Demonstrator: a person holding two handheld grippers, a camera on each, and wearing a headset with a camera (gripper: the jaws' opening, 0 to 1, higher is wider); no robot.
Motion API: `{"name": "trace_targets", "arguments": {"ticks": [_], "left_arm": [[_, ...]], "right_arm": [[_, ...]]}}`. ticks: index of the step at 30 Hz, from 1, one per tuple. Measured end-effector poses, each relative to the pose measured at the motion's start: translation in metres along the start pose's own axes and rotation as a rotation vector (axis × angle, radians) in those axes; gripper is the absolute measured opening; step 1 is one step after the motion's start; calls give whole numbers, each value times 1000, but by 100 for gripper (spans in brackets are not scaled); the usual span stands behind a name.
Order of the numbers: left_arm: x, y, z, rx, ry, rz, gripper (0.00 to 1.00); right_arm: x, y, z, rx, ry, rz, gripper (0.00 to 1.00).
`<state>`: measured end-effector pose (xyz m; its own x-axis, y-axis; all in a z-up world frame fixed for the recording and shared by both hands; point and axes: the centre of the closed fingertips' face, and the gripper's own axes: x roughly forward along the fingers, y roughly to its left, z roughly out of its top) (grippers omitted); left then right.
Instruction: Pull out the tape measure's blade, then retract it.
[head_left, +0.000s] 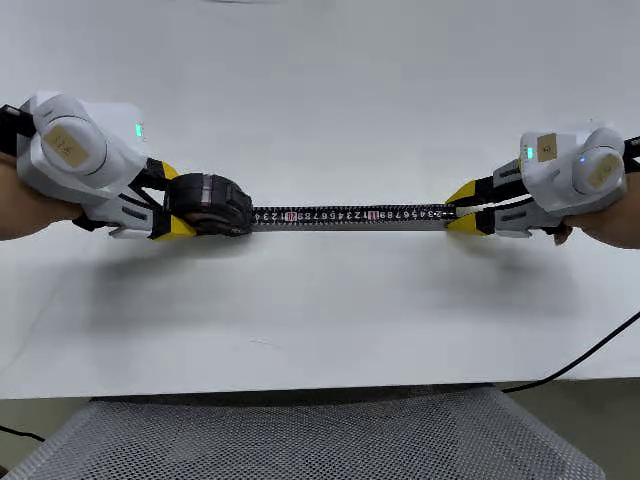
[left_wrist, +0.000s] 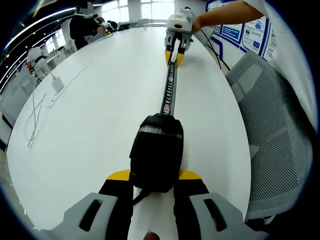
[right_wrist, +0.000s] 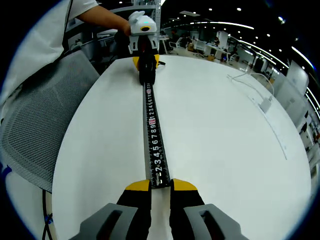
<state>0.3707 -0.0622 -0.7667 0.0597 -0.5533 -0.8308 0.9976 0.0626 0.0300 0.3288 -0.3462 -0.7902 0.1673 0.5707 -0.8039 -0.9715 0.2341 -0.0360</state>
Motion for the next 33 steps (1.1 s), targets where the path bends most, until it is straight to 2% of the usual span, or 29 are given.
{"name": "trace_targets", "arguments": {"ticks": [6, 17, 33], "left_arm": [[1, 0, 1, 7, 2, 15, 27], [0, 0, 1, -10, -3, 15, 27], [0, 0, 2, -15, -1, 17, 28]], "right_arm": [[1, 0, 2, -25, 19, -4, 10], [0, 0, 2, -6, 36, 4, 10], [-1, 1, 0, -18, 54, 14, 12]]}}
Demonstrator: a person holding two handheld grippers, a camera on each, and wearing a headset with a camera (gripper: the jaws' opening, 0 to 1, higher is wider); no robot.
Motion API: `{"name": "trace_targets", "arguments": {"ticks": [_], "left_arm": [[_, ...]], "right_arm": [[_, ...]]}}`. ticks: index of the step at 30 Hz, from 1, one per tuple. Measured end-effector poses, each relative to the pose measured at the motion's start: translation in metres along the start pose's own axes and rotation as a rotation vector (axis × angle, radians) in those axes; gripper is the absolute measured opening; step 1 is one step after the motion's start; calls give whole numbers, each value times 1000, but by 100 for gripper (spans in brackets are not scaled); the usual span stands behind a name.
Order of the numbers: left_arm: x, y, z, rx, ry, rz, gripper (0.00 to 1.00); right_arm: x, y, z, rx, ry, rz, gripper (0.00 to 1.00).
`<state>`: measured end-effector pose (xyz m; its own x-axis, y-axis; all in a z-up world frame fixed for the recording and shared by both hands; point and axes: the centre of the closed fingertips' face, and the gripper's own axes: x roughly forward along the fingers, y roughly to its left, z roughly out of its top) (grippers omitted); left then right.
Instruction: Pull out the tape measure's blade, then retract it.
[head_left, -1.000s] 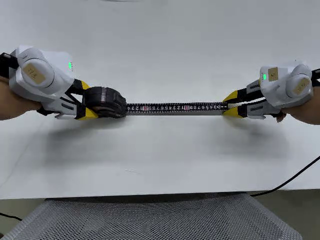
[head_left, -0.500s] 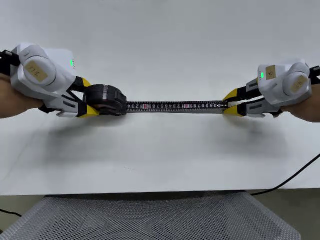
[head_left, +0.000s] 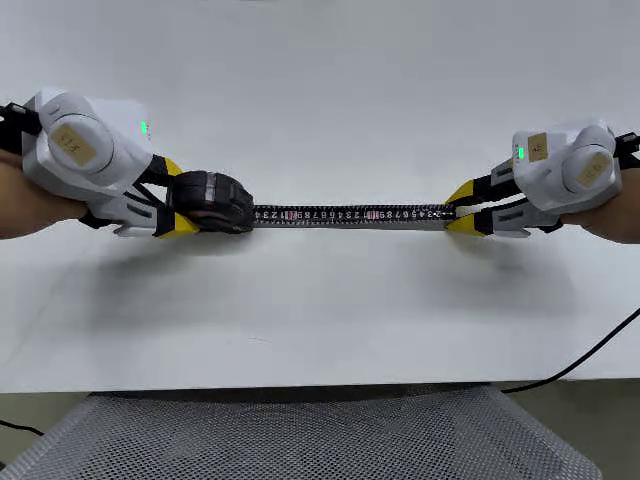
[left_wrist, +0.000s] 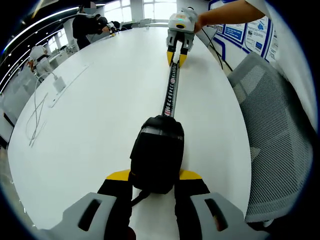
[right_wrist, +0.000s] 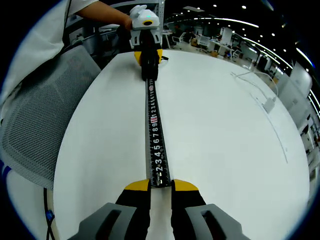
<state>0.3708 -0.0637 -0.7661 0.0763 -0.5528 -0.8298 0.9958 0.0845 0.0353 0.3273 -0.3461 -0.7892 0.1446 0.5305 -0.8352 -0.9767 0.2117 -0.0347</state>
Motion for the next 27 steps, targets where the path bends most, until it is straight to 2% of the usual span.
{"name": "trace_targets", "arguments": {"ticks": [7, 19, 21, 24, 27], "left_arm": [[1, 1, 1, 9, 2, 6, 28], [1, -2, 4, 0, -10, -3, 35], [0, -2, 5, -13, -18, -8, 37], [-5, -1, 6, -24, -31, 1, 40], [-9, 0, 8, -52, -54, 14, 45]], "right_arm": [[0, 0, -1, 13, 3, -7, 12], [-1, -1, 3, 28, -10, -21, 17], [-3, -1, 6, 58, -21, -27, 21], [-5, -1, 11, 65, -35, -44, 28], [-6, -1, 13, 85, -42, -61, 30]]}}
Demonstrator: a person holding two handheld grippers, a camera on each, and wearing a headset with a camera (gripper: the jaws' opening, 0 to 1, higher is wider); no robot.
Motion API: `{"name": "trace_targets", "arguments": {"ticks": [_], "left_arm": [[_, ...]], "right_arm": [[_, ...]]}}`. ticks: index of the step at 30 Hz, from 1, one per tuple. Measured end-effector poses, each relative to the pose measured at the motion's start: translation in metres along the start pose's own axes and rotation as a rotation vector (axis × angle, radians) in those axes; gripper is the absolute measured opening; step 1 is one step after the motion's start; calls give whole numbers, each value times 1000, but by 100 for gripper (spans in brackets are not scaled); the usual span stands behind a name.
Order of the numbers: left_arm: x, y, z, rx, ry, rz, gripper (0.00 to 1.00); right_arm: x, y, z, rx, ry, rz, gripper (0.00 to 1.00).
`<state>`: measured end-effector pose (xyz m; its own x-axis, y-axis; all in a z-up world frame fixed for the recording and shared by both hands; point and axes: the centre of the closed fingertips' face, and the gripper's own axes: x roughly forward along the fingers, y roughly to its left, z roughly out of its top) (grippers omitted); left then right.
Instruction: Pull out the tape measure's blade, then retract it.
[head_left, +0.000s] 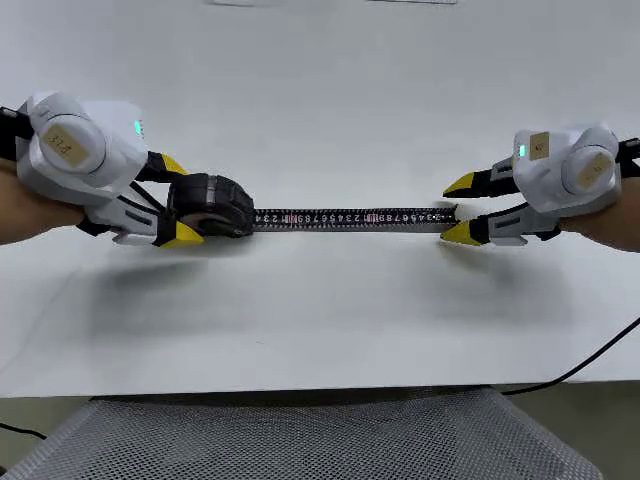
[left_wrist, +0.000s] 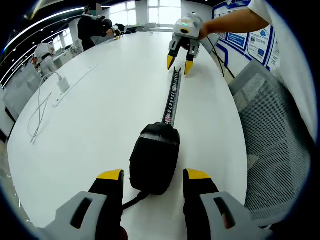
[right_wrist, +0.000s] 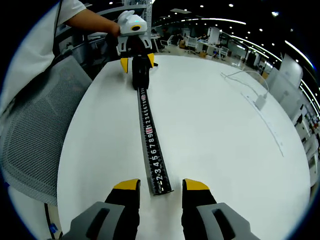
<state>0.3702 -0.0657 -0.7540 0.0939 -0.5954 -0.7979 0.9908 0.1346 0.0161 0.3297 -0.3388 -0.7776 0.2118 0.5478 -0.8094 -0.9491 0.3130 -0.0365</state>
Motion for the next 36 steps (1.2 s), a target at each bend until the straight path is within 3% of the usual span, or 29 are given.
{"name": "trace_targets", "arguments": {"ticks": [4, 16, 25, 36], "left_arm": [[-4, -2, 1, -6, -12, 12, 48], [-20, -8, 7, -101, -100, 60, 66], [-29, -15, 5, -145, -135, 86, 69], [-41, -18, -4, -245, -197, 142, 76]], "right_arm": [[-3, 2, 5, 40, -22, -11, 32], [-12, 6, 11, 72, -32, -76, 44], [-18, 13, 12, 92, -31, -124, 48], [-27, 22, 9, 125, -33, -164, 60]]}}
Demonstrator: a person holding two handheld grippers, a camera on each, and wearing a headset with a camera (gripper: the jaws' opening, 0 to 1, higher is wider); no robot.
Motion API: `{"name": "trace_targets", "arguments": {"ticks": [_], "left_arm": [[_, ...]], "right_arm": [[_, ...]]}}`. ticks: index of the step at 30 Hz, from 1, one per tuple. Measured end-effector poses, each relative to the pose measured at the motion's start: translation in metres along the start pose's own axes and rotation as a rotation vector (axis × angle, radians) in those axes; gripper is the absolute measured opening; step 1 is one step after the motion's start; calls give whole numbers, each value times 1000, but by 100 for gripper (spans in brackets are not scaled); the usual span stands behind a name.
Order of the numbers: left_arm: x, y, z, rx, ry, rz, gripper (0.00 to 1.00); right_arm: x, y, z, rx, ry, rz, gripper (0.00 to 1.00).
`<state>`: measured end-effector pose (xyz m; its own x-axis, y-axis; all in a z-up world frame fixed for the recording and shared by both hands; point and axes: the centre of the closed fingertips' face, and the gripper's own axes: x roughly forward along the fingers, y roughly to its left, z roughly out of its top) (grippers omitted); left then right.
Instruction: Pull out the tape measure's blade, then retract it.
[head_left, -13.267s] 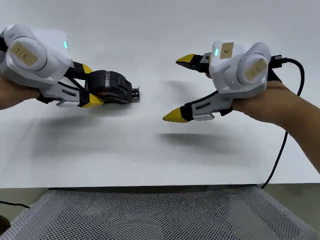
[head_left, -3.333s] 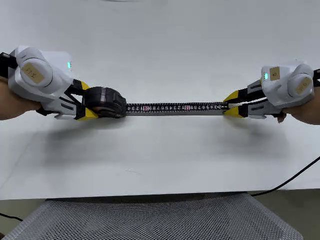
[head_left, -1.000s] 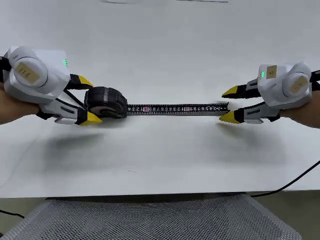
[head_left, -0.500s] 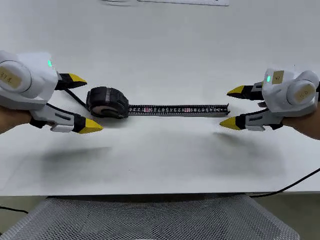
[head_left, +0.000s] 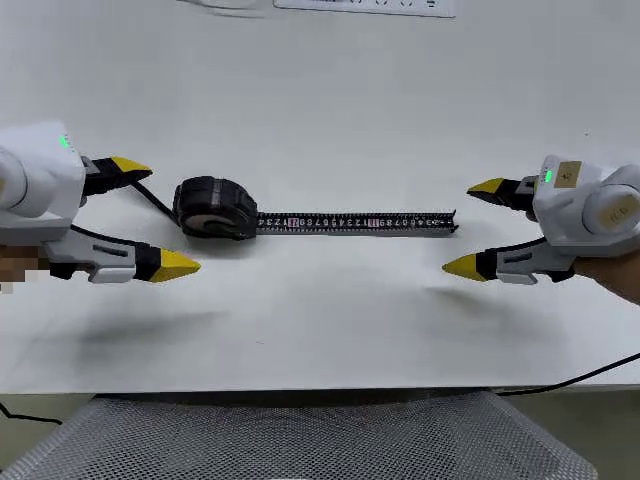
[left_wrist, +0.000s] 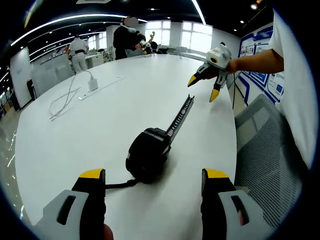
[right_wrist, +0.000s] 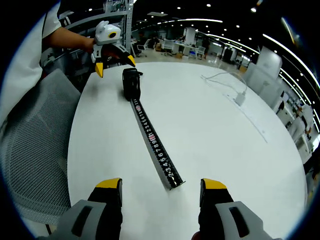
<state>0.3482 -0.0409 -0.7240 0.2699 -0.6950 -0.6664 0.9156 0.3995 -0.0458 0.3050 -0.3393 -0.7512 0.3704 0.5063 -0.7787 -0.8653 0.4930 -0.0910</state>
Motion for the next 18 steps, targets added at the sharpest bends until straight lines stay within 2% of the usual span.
{"name": "trace_targets", "arguments": {"ticks": [3, 4, 8, 12, 18], "left_arm": [[-4, 0, -4, -22, -11, 20, 76], [-6, 0, -4, -21, -27, 33, 76], [-11, -3, -11, -48, -32, 44, 78], [-18, -3, -15, -76, -47, 77, 78], [-23, -8, -19, -105, -62, 98, 79]], "right_arm": [[-2, 1, 1, 30, -14, -10, 63], [-3, 1, 1, 44, -19, -20, 65], [-8, 0, 2, 80, -41, -47, 72], [-11, 4, 1, 91, -41, -55, 74], [-16, 13, 4, 124, -65, -69, 78]]}}
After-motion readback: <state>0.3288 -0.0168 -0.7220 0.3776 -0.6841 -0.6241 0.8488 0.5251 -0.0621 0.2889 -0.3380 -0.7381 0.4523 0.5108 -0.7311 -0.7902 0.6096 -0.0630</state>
